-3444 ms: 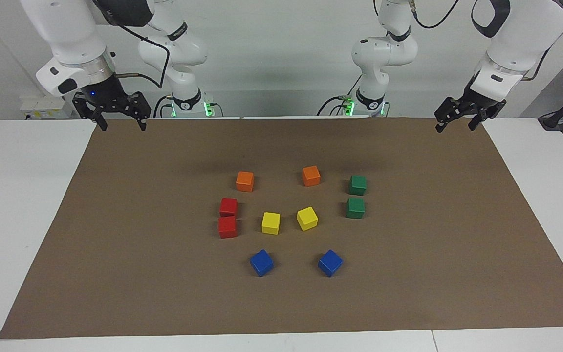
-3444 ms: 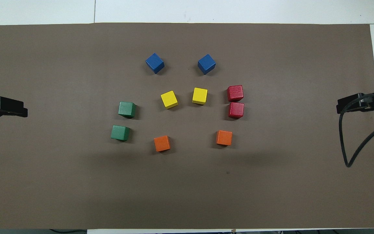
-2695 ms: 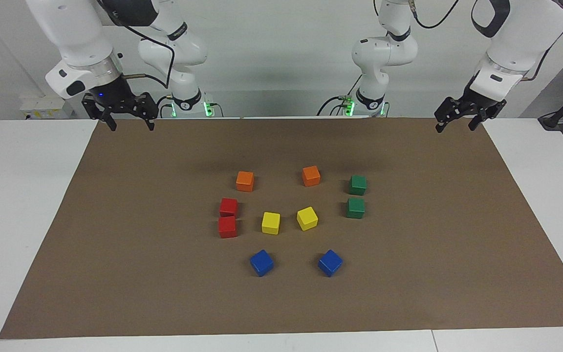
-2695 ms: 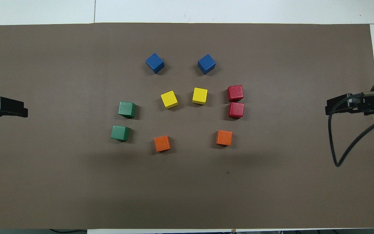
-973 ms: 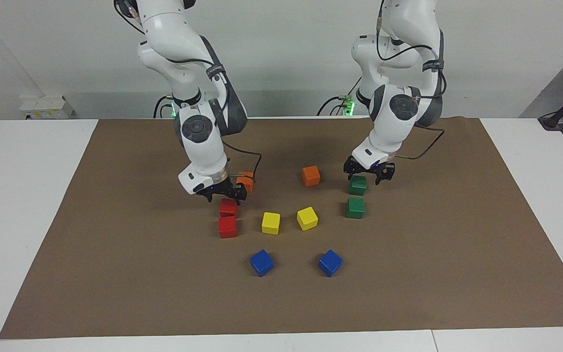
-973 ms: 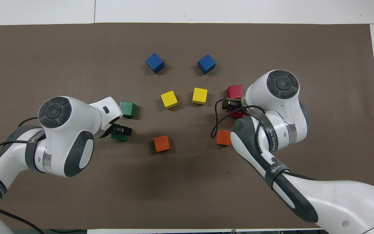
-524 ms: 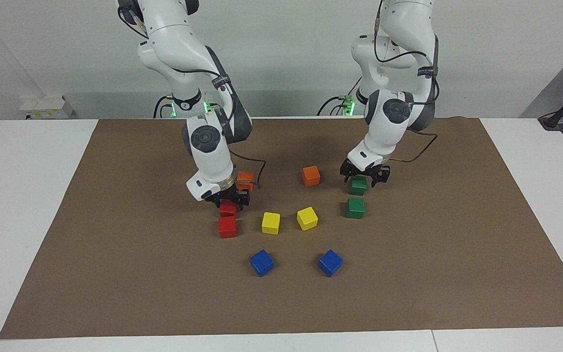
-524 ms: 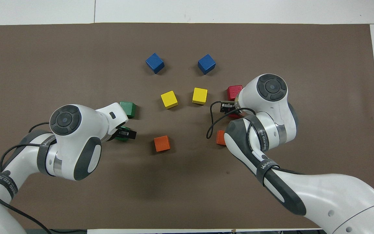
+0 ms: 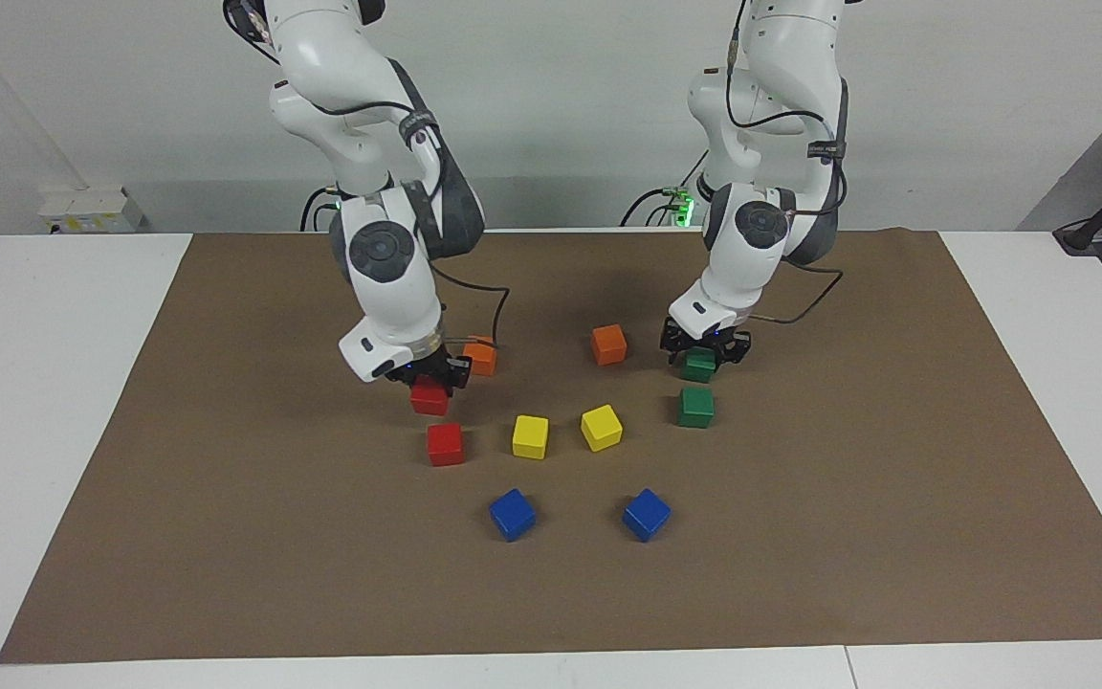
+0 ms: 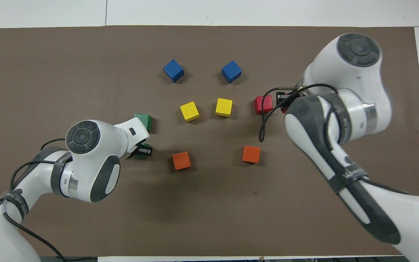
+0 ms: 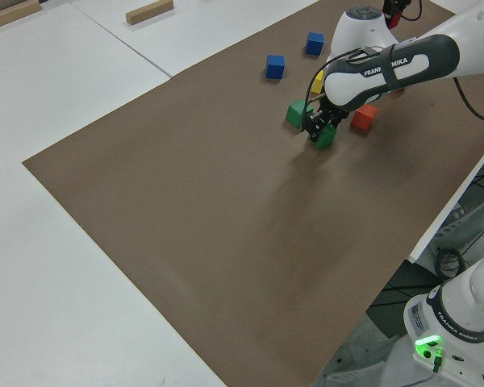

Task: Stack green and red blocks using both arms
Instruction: 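Carry the green cube outward with the left gripper while the right gripper carries red, then lower the green cube onto the table and open the left gripper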

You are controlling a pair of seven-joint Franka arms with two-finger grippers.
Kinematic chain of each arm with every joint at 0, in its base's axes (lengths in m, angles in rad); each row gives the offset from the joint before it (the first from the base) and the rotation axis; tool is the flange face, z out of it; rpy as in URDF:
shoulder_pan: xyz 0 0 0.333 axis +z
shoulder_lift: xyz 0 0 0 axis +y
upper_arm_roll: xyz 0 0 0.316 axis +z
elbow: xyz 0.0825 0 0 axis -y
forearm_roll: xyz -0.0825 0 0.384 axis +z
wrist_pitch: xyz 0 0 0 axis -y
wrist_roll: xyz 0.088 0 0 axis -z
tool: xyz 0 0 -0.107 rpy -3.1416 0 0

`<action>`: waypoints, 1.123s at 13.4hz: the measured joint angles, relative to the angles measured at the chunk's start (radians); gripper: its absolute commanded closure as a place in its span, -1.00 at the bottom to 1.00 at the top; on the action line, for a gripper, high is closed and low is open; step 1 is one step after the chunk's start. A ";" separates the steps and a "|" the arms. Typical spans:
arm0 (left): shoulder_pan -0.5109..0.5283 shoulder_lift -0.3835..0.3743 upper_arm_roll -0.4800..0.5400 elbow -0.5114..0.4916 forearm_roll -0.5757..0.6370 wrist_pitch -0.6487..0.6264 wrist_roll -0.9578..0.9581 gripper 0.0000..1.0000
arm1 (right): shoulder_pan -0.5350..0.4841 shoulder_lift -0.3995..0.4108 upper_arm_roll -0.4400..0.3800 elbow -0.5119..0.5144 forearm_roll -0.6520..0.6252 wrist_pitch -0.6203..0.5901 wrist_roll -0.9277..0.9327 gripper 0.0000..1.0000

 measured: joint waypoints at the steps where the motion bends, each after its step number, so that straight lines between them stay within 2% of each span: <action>1: 0.000 0.000 0.000 0.000 0.000 -0.001 0.000 1.00 | -0.063 -0.001 -0.003 0.001 0.000 0.016 -0.104 1.00; 3: 0.000 -0.002 0.004 0.009 0.000 -0.022 -0.001 1.00 | -0.157 0.007 -0.005 -0.029 0.000 0.057 -0.247 1.00; 5: 0.019 -0.020 0.018 0.064 0.000 -0.141 -0.001 1.00 | -0.209 0.006 -0.006 -0.088 -0.003 0.109 -0.342 1.00; 7: 0.115 -0.077 0.025 0.122 0.001 -0.283 0.059 1.00 | -0.255 0.005 -0.006 -0.153 -0.004 0.173 -0.431 1.00; 9: 0.257 -0.137 0.036 0.129 0.007 -0.347 0.182 1.00 | -0.289 0.005 -0.006 -0.208 -0.004 0.229 -0.474 1.00; 11: 0.392 -0.148 0.041 0.123 0.025 -0.343 0.300 1.00 | -0.293 0.004 -0.005 -0.257 -0.004 0.281 -0.479 1.00; 13: 0.507 -0.144 0.042 0.097 0.029 -0.288 0.395 1.00 | -0.293 0.004 -0.001 -0.276 -0.004 0.296 -0.479 1.00; 15: 0.566 -0.129 0.043 0.044 0.030 -0.205 0.429 1.00 | -0.293 0.004 -0.001 -0.291 -0.004 0.310 -0.479 1.00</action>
